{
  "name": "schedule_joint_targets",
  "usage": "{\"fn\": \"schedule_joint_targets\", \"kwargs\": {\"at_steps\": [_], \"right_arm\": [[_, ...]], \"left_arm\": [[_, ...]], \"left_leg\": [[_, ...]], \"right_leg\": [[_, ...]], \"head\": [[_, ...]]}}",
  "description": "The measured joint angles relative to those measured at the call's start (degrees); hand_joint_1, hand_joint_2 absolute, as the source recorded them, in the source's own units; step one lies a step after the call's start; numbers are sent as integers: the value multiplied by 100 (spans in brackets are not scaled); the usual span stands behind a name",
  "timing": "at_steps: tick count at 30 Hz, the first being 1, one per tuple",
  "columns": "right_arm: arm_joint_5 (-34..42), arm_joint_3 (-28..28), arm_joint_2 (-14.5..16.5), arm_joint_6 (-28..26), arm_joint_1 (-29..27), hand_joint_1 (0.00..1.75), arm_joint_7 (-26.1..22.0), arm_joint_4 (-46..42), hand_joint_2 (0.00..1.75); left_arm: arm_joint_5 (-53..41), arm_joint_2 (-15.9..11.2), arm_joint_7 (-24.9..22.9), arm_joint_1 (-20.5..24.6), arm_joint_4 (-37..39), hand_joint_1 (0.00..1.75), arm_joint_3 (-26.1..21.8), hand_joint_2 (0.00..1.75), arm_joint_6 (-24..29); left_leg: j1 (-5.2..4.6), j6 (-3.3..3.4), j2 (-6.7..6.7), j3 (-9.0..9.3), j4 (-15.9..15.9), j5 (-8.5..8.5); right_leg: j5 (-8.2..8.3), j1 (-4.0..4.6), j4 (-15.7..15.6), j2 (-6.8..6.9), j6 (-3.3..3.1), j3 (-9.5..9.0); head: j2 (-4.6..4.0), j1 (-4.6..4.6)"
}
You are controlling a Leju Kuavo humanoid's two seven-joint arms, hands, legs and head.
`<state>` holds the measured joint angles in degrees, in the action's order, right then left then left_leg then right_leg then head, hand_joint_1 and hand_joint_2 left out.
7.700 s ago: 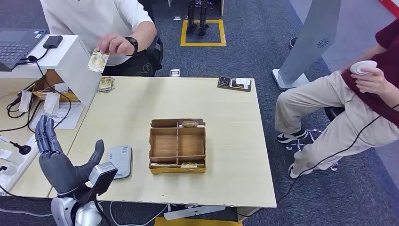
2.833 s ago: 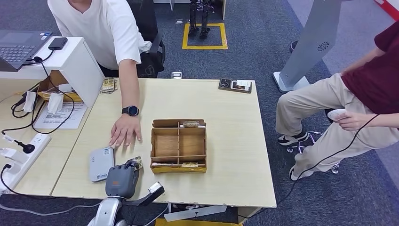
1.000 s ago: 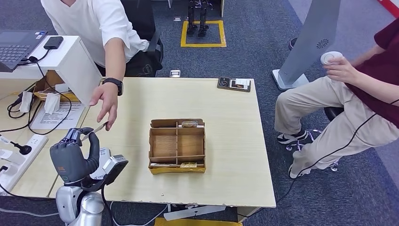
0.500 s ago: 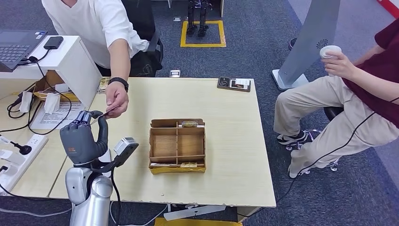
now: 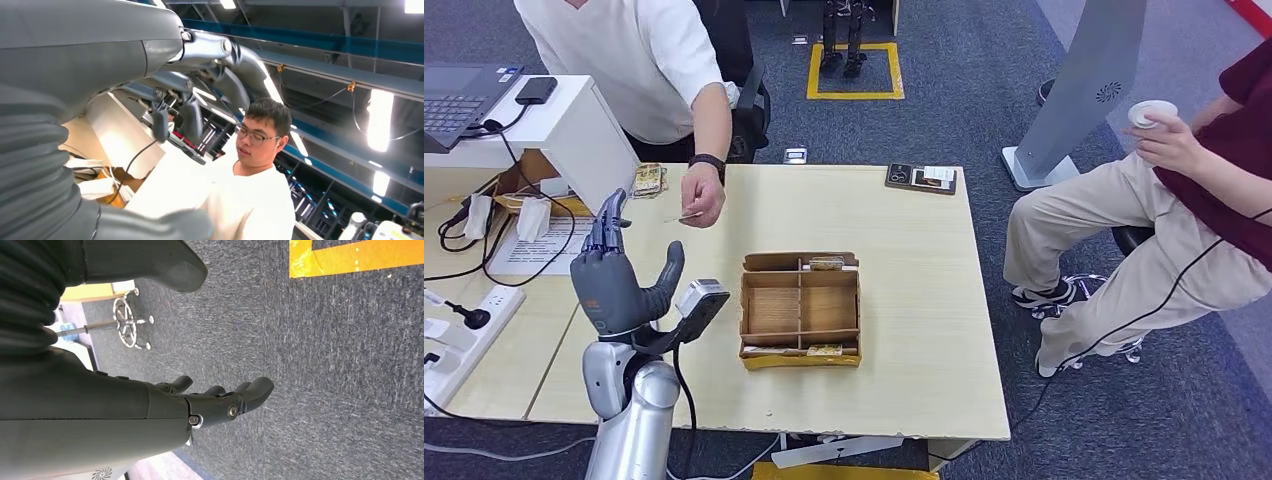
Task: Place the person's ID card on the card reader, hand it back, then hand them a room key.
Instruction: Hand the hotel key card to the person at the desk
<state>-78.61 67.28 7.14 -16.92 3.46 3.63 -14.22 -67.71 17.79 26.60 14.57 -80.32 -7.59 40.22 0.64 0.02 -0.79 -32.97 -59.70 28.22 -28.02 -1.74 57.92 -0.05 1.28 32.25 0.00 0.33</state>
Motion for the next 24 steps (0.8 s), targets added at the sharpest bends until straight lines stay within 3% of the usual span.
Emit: {"fn": "schedule_joint_targets", "kwargs": {"at_steps": [10,15,19,24], "right_arm": [[50,0,1,-13,-6,0,5,3,175],[103,2,1,-57,-21,0,11,3,175],[131,13,3,-65,-41,0,11,1,175],[148,37,3,-67,-65,0,11,1,175]], "left_arm": [[698,0,391,-2,-6,0,12,175,0],[1223,3,882,-50,-60,0,30,175,0],[1635,-20,1294,-223,-94,0,106,175,0],[2097,-100,1351,-535,-184,0,379,175,0]], "left_leg": [[0,0,-1,-2,0,0],[0,0,-2,-6,0,0],[0,0,-2,-7,0,0],[0,1,-4,-11,1,0]], "right_leg": [[0,0,0,1,0,-1],[0,0,0,4,0,-1],[0,0,0,4,0,-1],[-1,0,0,9,1,0]], "head": [[0,0],[0,1],[0,0],[0,-1]]}}
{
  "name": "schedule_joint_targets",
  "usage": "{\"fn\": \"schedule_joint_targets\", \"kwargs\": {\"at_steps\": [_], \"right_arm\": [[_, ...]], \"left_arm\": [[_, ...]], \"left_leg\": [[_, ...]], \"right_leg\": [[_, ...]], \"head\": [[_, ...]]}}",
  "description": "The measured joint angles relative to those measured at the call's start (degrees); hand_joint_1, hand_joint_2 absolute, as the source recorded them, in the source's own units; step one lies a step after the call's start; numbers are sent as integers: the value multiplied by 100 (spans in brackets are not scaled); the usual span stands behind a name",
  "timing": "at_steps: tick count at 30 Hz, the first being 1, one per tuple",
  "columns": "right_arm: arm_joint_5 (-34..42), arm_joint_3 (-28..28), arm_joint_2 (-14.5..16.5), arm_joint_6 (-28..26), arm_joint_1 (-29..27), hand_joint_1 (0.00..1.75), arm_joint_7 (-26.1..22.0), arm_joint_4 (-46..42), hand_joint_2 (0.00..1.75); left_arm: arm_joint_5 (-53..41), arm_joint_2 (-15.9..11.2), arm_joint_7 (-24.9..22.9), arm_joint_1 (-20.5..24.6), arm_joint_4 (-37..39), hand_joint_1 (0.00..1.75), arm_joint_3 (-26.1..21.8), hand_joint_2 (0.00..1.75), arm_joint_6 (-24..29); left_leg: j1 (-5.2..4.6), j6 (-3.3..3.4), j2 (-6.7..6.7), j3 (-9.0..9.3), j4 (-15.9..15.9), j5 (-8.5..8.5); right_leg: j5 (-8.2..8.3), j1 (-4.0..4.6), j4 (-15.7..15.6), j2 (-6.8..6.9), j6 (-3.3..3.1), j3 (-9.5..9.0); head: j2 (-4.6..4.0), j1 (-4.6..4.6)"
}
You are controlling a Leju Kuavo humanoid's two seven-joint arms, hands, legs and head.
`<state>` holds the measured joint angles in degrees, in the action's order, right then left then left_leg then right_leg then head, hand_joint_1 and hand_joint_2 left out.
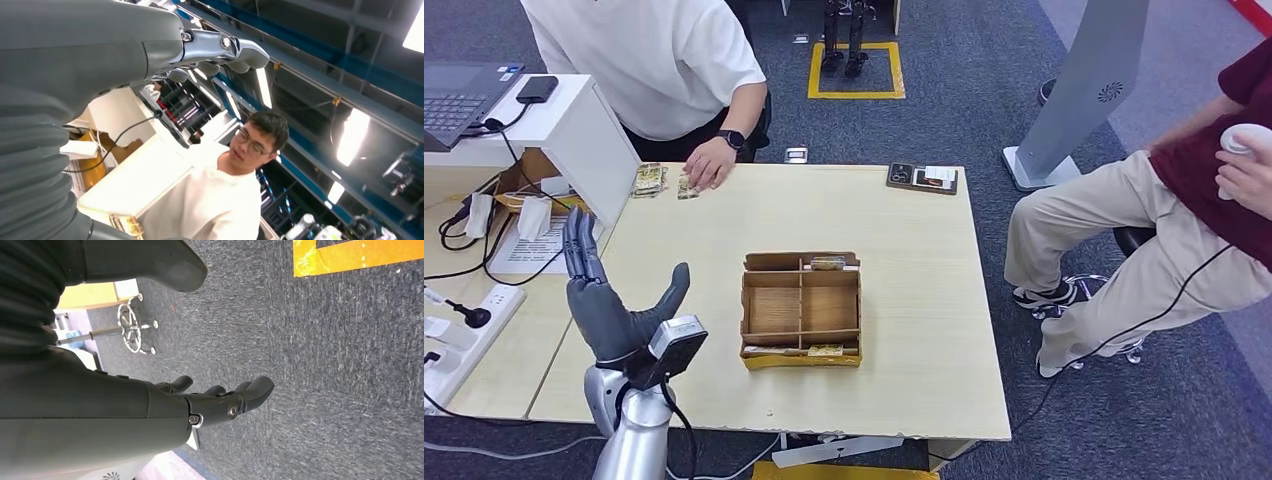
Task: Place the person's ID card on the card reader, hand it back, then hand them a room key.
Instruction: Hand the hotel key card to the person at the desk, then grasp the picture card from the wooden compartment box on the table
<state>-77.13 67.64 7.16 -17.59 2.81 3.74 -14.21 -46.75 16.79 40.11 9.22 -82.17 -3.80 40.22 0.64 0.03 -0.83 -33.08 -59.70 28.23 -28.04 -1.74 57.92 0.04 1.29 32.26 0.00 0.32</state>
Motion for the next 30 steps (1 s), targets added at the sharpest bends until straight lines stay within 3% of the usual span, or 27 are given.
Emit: {"fn": "schedule_joint_targets", "kwargs": {"at_steps": [7,14,17,18,21,30], "right_arm": [[0,40,-2,9,-33,0,-28,-10,175],[-22,66,-2,75,-49,0,-69,-24,175],[-32,67,-4,89,-51,0,-72,-25,175],[-36,67,-6,91,-51,0,-72,-26,175],[-63,70,-15,98,-51,0,-72,-31,175],[-121,70,-53,161,-46,0,-71,-37,175]], "left_arm": [[478,-227,2,-636,-250,0,547,175,0],[725,-688,-13,-1001,-454,0,1198,175,0],[1058,-987,-146,-1037,-461,0,1620,44,-1],[1153,-1102,-201,-1038,-461,0,1796,44,-2],[1265,-1435,-363,-1028,-460,0,2342,175,-2],[804,-2052,-763,-769,-271,0,3498,175,-66]], "left_leg": [[0,1,1,-2,0,1],[1,1,0,-2,1,1],[1,1,1,-1,1,1],[1,1,1,-1,1,1],[0,1,1,-1,1,1],[0,1,1,-2,0,1]], "right_leg": [[-1,0,0,-1,0,4],[-2,1,0,2,0,4],[-2,1,0,2,0,4],[-2,1,0,2,0,4],[-2,0,0,2,0,3],[-2,0,0,1,0,4]], "head": [[1,1],[0,1],[1,1],[0,1],[0,1],[0,1]]}}
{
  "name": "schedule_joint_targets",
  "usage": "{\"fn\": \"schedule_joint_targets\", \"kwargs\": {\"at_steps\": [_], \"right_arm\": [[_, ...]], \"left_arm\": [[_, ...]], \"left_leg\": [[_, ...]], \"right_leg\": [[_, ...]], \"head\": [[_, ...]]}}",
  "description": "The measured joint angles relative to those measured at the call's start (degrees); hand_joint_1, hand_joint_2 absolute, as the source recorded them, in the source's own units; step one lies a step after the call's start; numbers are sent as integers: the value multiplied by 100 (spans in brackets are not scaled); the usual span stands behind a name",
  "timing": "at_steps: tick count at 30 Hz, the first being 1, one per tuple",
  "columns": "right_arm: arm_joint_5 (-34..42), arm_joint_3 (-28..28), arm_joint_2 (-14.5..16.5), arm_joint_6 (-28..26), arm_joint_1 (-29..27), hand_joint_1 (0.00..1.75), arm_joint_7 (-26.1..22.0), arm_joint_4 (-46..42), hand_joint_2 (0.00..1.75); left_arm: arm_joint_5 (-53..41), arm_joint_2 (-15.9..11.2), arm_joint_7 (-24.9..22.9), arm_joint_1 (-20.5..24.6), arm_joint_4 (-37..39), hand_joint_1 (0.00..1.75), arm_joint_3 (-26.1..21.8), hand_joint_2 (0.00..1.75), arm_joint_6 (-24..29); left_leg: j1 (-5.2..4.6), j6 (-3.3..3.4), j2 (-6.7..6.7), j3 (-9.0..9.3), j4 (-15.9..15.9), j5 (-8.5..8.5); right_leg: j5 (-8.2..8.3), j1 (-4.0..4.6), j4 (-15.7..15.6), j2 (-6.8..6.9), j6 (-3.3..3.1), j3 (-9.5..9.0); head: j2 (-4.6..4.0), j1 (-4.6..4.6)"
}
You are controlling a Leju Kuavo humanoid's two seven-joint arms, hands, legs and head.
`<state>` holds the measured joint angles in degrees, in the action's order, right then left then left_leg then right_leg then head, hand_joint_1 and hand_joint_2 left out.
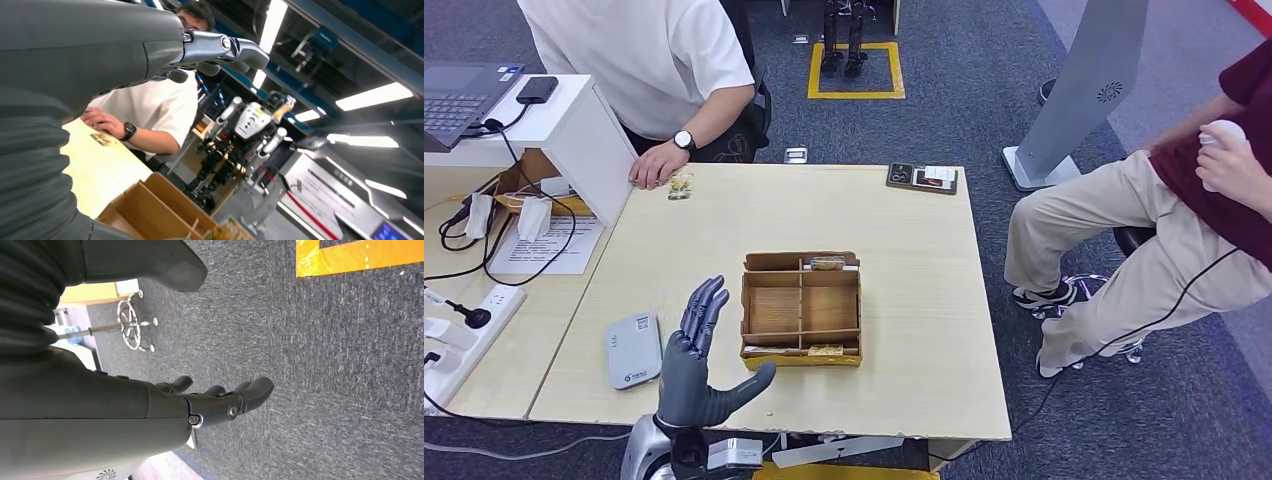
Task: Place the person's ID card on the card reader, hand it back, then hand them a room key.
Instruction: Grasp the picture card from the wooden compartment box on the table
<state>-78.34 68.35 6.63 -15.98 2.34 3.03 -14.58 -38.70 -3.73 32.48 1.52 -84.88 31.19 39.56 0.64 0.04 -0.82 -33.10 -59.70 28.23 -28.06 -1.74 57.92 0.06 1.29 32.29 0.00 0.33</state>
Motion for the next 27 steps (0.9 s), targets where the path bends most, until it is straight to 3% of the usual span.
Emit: {"fn": "schedule_joint_targets", "kwargs": {"at_steps": [11,22,27], "right_arm": [[-79,0,-45,18,4,0,1,2,175],[-141,0,-63,13,23,0,3,7,175],[-141,0,-65,12,24,0,31,7,175]], "left_arm": [[-773,-212,-466,340,530,0,569,175,33],[-1806,-176,-770,487,969,0,599,175,44],[-2774,-53,-1386,493,1091,0,477,175,48]], "left_leg": [[0,0,0,0,0,0],[0,0,0,0,0,0],[0,0,0,0,0,0]], "right_leg": [[0,0,0,0,0,0],[0,0,0,-1,0,0],[0,0,0,-1,0,0]], "head": [[0,1],[0,0],[0,0]]}}
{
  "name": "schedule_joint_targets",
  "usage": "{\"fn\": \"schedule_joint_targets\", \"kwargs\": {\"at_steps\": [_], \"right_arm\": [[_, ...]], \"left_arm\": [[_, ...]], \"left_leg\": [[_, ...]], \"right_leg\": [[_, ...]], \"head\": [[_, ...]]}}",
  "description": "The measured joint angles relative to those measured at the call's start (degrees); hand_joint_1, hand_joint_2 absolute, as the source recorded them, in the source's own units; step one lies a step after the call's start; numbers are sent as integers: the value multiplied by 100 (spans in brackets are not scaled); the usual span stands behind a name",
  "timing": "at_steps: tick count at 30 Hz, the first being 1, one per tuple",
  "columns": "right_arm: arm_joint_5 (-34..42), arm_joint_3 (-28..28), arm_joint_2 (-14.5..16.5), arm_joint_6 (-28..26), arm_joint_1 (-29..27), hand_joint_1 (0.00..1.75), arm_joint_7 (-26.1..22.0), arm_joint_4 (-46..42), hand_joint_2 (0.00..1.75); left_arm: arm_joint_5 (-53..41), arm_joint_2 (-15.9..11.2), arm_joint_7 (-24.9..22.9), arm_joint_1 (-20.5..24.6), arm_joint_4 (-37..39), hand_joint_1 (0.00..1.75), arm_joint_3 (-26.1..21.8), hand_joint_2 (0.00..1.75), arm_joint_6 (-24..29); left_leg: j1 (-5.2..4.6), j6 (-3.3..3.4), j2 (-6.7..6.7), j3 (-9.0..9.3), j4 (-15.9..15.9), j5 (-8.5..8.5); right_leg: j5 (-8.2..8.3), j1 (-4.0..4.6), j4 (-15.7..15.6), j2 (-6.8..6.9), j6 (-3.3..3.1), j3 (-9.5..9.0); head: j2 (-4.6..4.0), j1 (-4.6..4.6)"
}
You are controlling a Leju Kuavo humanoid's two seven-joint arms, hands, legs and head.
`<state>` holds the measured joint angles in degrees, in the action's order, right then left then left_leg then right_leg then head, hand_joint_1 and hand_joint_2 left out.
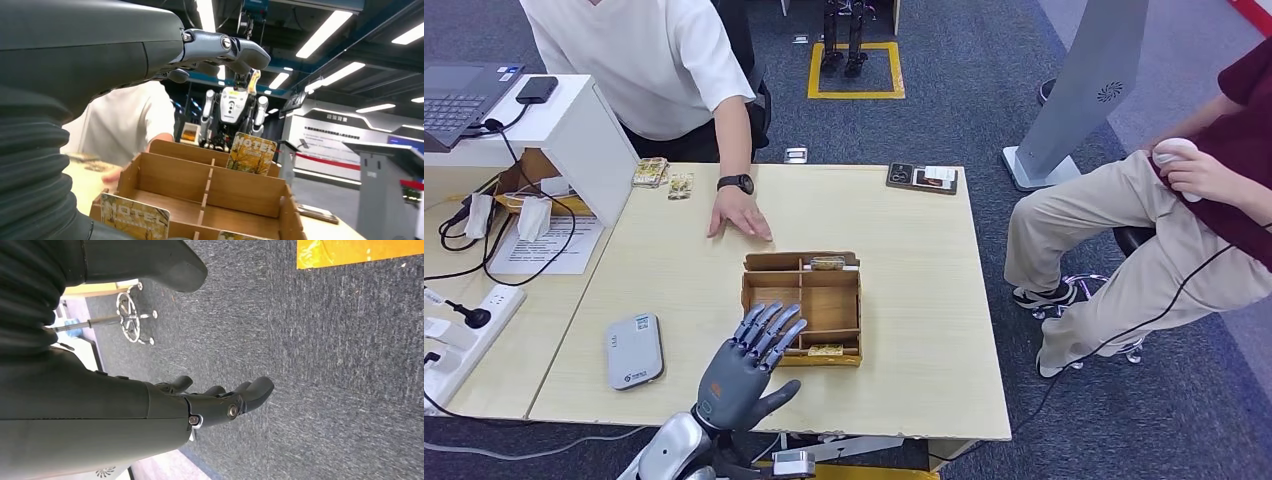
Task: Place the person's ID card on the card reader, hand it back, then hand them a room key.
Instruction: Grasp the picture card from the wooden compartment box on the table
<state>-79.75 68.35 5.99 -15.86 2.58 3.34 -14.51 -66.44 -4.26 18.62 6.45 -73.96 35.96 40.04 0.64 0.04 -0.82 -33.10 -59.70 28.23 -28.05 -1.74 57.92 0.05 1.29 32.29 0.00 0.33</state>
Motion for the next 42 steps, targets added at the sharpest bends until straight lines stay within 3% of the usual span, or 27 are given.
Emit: {"fn": "schedule_joint_targets", "kwargs": {"at_steps": [16,26,27,31,35,42], "right_arm": [[51,10,1,-13,-1,0,21,0,175],[54,57,2,-25,-2,0,20,0,175],[54,62,2,-23,-2,0,20,0,175],[52,82,1,-17,-2,0,20,0,175],[38,86,1,-13,-2,0,20,0,175],[-9,90,0,8,-1,0,20,0,175]], "left_arm": [[-1743,257,-1933,36,191,0,-372,175,1],[-1976,258,-2253,53,254,0,-379,175,1],[-1978,258,-2262,55,266,5,-379,175,1],[-1937,255,-2284,90,374,164,-379,175,1],[-1795,240,-2179,184,610,175,-378,175,1],[-1272,203,-1876,403,1168,175,-100,175,-182]], "left_leg": [[0,0,0,0,0,0],[0,0,0,0,0,0],[0,0,0,0,0,0],[0,0,0,0,0,0],[0,0,0,0,0,0],[0,0,0,0,0,0]], "right_leg": [[0,0,0,0,0,0],[0,0,0,0,0,0],[0,0,0,0,0,0],[0,0,0,0,0,0],[0,0,0,0,0,0],[0,0,0,0,0,0]], "head": [[0,0],[0,0],[0,0],[0,1],[0,1],[0,0]]}}
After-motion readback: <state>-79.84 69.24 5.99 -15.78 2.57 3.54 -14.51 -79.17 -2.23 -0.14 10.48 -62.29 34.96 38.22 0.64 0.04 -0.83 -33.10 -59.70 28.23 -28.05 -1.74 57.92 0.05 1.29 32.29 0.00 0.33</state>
